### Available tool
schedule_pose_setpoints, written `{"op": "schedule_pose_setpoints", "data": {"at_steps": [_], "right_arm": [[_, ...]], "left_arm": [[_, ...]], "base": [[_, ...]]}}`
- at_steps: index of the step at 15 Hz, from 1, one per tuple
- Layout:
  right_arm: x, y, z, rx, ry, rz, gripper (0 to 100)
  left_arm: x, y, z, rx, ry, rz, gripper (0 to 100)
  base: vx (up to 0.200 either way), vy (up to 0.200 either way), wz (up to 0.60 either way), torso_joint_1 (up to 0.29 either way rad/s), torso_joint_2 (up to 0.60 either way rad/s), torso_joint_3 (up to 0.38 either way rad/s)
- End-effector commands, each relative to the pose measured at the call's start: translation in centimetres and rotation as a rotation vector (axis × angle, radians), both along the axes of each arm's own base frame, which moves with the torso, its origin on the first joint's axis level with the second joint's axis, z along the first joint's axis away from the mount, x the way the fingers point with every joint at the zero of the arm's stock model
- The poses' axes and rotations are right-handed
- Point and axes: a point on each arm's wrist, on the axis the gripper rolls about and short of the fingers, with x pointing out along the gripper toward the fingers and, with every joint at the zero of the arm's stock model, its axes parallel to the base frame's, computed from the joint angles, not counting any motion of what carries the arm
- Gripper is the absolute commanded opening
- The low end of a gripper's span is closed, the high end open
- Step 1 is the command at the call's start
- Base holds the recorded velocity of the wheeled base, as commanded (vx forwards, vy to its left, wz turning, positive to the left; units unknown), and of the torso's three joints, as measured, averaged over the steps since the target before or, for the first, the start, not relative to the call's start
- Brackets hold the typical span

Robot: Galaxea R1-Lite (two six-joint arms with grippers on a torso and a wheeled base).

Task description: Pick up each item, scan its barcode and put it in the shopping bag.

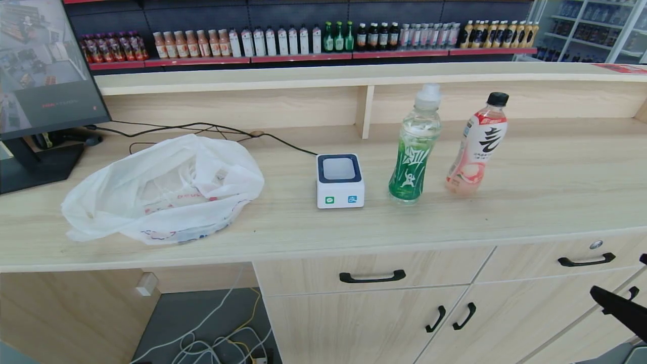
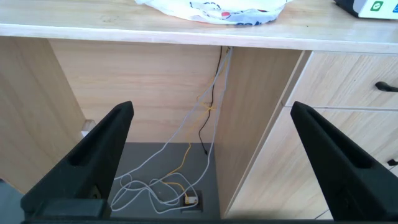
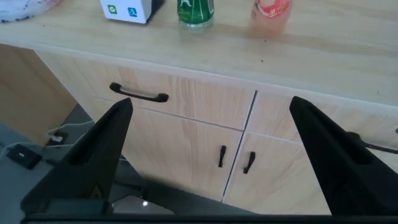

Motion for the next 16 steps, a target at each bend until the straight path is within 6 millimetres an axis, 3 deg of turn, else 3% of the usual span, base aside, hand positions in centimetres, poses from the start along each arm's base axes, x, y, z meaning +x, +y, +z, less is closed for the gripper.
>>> {"op": "schedule_pose_setpoints", "data": {"at_steps": [1,6,9,10,12,15,16], "right_arm": [[4.2,1.1,1.6,-0.005,0.001,0.019,100],[12.0,2.7,5.1,0.06,-0.305,0.006,100],[13.5,3.0,4.9,0.07,-0.353,-0.002,100],[15.4,3.4,3.8,0.073,-0.373,-0.007,100],[16.6,3.8,3.6,0.077,-0.388,-0.001,100],[19.9,7.4,3.6,0.11,-0.581,0.041,100],[20.2,8.2,3.1,0.127,-0.59,0.038,100]], "left_arm": [[0.0,0.0,0.0,0.0,0.0,0.0,100],[0.0,0.0,0.0,0.0,0.0,0.0,100],[0.0,0.0,0.0,0.0,0.0,0.001,100],[0.0,0.0,0.0,0.0,0.0,0.0,100],[0.0,0.0,0.0,0.0,0.0,0.0,100],[0.0,0.0,0.0,0.0,0.0,0.0,100],[0.0,0.0,0.0,0.0,0.0,0.0,100]], "base": [[0.0,0.0,0.0,0.0,0.0,0.0],[0.0,0.0,0.0,0.0,0.0,0.0],[0.0,0.0,0.0,0.0,0.0,0.0],[0.0,0.0,0.0,0.0,0.0,0.0],[0.0,0.0,0.0,0.0,0.0,0.0],[0.0,0.0,0.0,0.0,0.0,0.0],[0.0,0.0,0.0,0.0,0.0,0.0]]}}
